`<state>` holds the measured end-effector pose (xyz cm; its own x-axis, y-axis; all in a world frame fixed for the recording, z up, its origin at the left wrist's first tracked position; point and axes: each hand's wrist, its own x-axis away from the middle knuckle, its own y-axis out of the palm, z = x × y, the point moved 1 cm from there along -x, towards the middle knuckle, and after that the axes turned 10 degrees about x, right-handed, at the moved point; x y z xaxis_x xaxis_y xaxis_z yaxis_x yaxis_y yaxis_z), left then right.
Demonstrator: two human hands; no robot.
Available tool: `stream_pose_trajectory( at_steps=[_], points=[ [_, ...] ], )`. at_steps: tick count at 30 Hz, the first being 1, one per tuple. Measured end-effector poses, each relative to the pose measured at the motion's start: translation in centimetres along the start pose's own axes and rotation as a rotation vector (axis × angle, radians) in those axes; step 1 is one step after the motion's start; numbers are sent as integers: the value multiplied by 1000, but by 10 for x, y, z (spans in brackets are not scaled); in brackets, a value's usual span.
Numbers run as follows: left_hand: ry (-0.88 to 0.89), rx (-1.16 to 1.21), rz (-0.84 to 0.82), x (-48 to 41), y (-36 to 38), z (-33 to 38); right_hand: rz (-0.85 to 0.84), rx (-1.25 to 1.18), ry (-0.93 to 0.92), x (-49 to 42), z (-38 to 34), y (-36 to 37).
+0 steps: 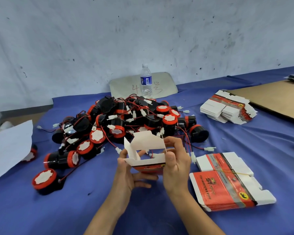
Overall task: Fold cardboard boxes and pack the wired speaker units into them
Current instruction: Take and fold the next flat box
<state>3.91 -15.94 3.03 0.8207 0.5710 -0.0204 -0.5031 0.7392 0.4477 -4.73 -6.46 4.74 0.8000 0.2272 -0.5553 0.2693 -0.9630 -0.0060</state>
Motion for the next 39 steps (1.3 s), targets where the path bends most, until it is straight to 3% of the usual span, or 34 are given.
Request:
stream_pose_trajectory(
  at_steps=[7, 12, 21, 28, 39],
  points=[
    [4, -39, 127, -4, 2, -2, -2, 1, 38, -3, 1, 0],
    [47, -124, 79, 8, 2, -5, -26, 61, 3, -2, 2, 1],
    [123, -214, 130, 11, 2, 1, -32, 227, -156, 2, 0, 3],
    [132, -209, 180, 12, -1, -1, -70, 329, -461, 4, -9, 6],
    [17, -165, 170, 11, -5, -4, -83, 418, -614, 1, -10, 3]
  ],
)
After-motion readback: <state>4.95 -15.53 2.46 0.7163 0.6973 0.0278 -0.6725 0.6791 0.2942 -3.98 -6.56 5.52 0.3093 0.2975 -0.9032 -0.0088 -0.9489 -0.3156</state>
